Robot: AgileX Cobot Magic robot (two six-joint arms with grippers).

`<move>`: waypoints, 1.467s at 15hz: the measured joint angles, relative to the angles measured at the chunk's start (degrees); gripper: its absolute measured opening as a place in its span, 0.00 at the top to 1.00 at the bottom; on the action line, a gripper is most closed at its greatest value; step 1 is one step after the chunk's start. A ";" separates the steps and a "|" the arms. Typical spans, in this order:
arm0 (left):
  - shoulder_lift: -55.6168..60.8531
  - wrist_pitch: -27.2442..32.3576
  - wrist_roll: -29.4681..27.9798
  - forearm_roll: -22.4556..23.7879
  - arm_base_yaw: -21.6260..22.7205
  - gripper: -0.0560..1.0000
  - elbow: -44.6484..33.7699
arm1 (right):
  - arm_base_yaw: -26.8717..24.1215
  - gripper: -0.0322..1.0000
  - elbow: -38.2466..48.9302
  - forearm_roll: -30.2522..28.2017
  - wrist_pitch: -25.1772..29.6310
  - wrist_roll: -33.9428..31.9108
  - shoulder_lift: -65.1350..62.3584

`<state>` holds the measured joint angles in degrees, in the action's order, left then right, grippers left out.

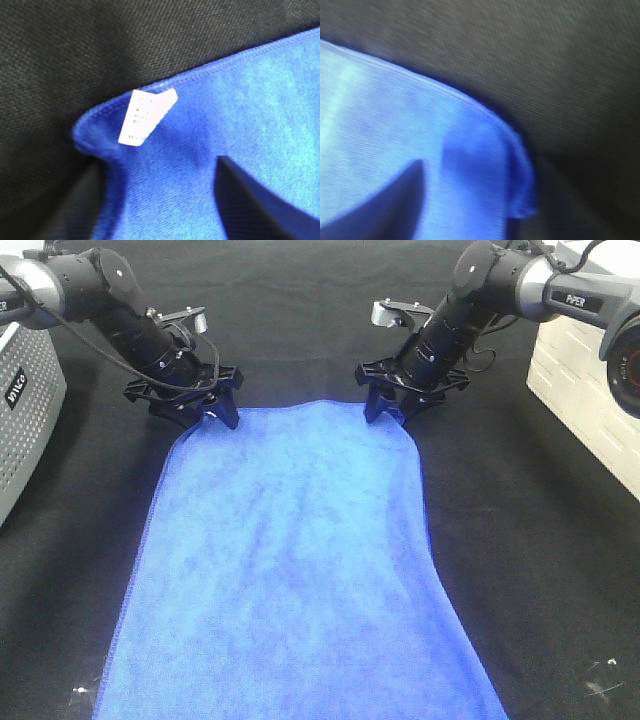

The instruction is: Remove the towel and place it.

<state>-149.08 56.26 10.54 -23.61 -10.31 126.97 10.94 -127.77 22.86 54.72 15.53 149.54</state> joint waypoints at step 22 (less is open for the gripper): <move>-1.49 -1.72 0.29 0.06 -0.52 0.94 5.21 | 0.06 0.96 0.11 -8.71 -5.61 8.08 -2.46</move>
<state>-150.57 54.55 10.83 -23.55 -10.83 132.18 11.00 -127.65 14.15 49.10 23.61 147.08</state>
